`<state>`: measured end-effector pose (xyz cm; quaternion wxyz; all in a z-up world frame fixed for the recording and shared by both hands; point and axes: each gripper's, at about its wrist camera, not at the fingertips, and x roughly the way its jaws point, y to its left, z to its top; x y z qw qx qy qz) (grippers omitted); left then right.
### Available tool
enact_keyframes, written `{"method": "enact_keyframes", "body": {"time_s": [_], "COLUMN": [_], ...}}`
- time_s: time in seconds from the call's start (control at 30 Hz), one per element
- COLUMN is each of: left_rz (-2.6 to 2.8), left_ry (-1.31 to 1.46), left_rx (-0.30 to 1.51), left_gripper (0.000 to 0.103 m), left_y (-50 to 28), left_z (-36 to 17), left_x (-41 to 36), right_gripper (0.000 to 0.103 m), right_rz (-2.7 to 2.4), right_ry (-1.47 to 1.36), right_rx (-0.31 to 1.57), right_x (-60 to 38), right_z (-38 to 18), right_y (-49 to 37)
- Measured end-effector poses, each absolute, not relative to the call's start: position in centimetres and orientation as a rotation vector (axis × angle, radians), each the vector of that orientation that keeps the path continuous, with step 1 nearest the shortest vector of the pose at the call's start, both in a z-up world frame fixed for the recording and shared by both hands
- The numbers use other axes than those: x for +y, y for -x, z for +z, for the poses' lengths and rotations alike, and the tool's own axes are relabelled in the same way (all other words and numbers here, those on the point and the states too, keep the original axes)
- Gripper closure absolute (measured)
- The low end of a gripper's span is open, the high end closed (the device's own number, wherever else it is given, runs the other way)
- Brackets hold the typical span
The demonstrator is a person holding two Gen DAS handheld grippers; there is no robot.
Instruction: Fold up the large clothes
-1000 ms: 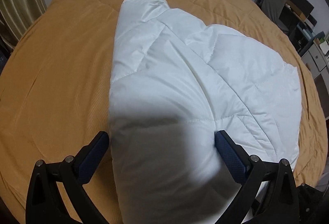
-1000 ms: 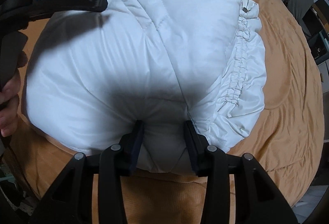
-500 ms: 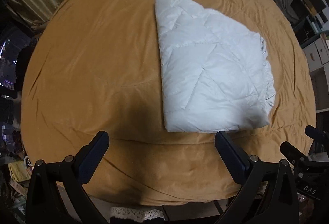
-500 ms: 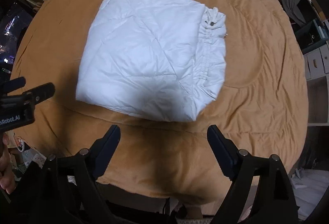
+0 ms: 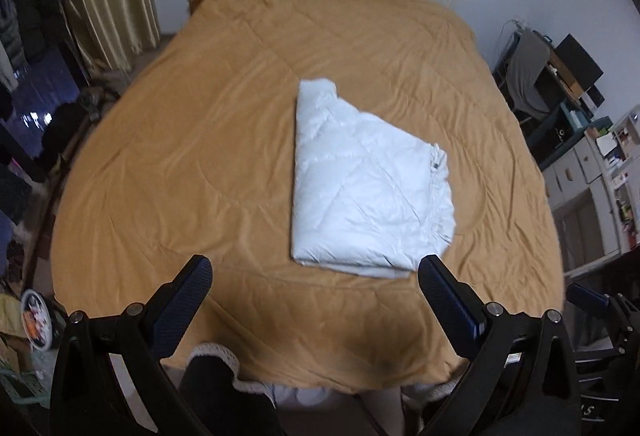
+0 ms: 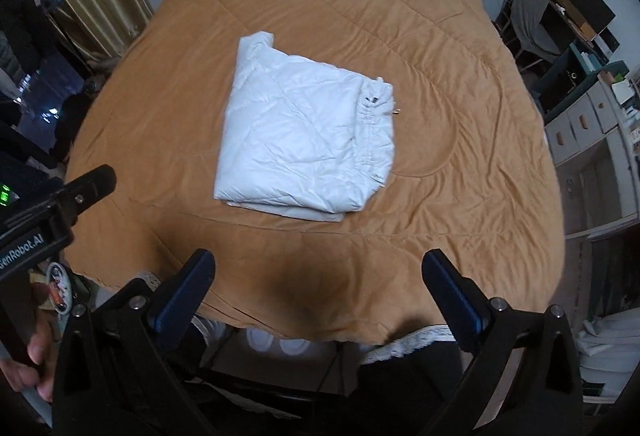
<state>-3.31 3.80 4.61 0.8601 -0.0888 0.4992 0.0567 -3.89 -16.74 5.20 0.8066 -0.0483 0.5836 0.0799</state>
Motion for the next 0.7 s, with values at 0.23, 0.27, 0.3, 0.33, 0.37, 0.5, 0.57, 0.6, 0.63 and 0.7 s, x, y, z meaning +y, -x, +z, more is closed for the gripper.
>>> {"method": "enact_keyframes", "body": {"time_s": [0.23,0.27,0.3,0.33,0.37,0.5,0.57,0.6,0.63,0.7], "left_rz": [0.112,0.109,0.105,0.105,0.108,0.121,0.119,0.120,0.122,0.121], "left_ry": [0.185,0.178,0.173,0.175,0.181,0.196,0.202,0.202,0.200,0.197], "left_rx": [1.132,1.127,1.122,1.119,1.116,1.139,1.156,1.162,1.168,1.178], "left_gripper": [0.000,0.000,0.000,0.000,0.000,0.000,0.000,0.000,0.000,0.000], "left_y": [2.8,2.8,2.9,2.8,2.8,2.6,2.5,2.5,2.6,2.5], "left_z": [0.9,0.9,1.1,1.1,1.2,0.8,0.4,0.2,0.0,-0.3], "left_x": [3.0,2.8,2.7,2.6,2.7,3.2,3.3,3.3,3.3,3.3], "right_gripper": [0.000,0.000,0.000,0.000,0.000,0.000,0.000,0.000,0.000,0.000], "right_rz": [0.135,0.151,0.159,0.164,0.164,0.142,0.146,0.145,0.141,0.138], "right_ry": [0.122,0.109,0.107,0.106,0.110,0.139,0.141,0.143,0.147,0.146], "right_rx": [1.321,1.332,1.329,1.316,1.302,1.291,1.310,1.315,1.318,1.314], "right_x": [-16.6,-16.6,-16.6,-16.5,-16.4,-16.0,-16.0,-16.0,-16.0,-16.2], "right_z": [-0.2,-0.2,-0.1,0.2,0.4,0.2,-0.3,-0.4,-0.5,-0.5], "right_y": [4.3,4.4,4.6,4.8,4.9,5.2,5.1,5.1,5.1,5.1]}}
